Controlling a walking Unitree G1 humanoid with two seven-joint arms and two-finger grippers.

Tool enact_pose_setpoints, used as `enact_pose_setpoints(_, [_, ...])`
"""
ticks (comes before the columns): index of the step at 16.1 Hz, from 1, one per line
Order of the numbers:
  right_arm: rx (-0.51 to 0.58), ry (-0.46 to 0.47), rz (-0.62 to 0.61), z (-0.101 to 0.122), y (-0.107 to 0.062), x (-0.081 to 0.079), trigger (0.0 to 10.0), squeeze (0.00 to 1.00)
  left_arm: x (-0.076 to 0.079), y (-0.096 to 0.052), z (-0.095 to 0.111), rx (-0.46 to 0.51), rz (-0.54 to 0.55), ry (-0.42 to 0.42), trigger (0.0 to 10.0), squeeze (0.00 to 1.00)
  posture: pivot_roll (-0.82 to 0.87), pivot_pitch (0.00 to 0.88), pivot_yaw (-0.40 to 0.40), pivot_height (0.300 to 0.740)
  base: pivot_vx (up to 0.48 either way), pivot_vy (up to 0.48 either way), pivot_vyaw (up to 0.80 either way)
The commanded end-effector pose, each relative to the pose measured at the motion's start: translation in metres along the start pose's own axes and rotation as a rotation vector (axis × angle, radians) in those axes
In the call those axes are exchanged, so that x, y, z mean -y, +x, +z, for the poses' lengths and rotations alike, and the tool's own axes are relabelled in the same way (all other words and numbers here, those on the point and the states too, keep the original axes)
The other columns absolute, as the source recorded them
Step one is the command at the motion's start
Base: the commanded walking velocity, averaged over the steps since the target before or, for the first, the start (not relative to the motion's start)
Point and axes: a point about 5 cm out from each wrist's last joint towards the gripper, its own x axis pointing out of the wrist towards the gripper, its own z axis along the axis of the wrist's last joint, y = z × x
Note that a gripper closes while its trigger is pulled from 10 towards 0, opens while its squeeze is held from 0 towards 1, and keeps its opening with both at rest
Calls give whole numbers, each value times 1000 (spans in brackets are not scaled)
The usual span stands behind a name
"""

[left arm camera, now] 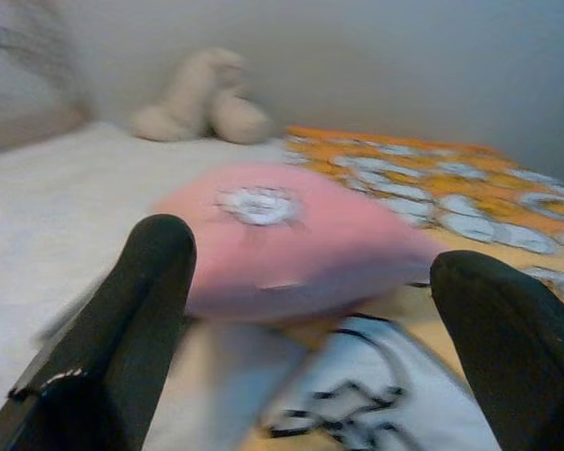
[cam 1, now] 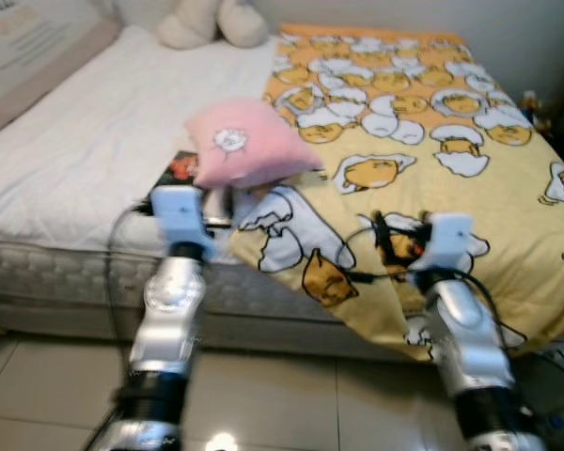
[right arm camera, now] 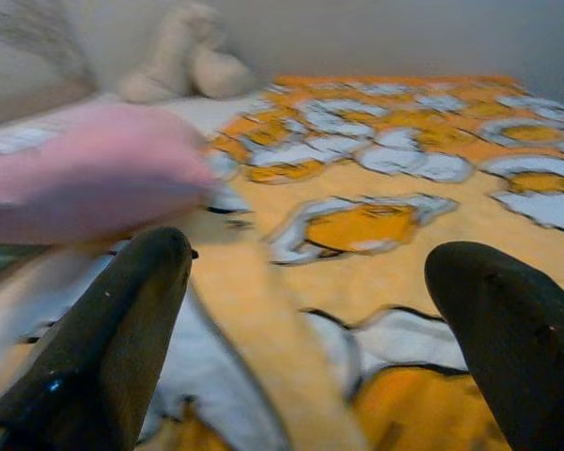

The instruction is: Clean up the room

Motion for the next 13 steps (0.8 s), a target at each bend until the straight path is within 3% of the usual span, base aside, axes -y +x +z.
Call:
enact_pose_setpoints(1, [25, 7, 4, 6, 4, -5, 10000, 0, -11, 2, 2, 4, 23, 8, 10000, 0, -91, 0, 10, 740, 480, 0, 0])
enact_pose_setpoints(4, [32, -13, 8, 10, 5, -3, 10000, 0, -15, 2, 5, 27, 59, -45, 10000, 0, -88, 0, 12, 740, 462, 0, 0])
enact_pose_setpoints(8, [47, -25, 27, 15, 7, -4, 10000, 0, -14, 4, 6, 29, 49, -37, 10000, 0, -87, 0, 13, 740, 446, 0, 539])
enact_pose_setpoints(10, [47, -31, 20, 15, 8, -7, 10000, 0, -13, 9, 12, 57, -2, -1, 10000, 0, -88, 0, 13, 740, 454, 0, 0])
enact_pose_setpoints(13, [100, -53, -25, 27, 8, -1, 10000, 0, -18, 21, 24, 97, 2, -14, 10000, 0, -91, 0, 18, 740, 461, 0, 0])
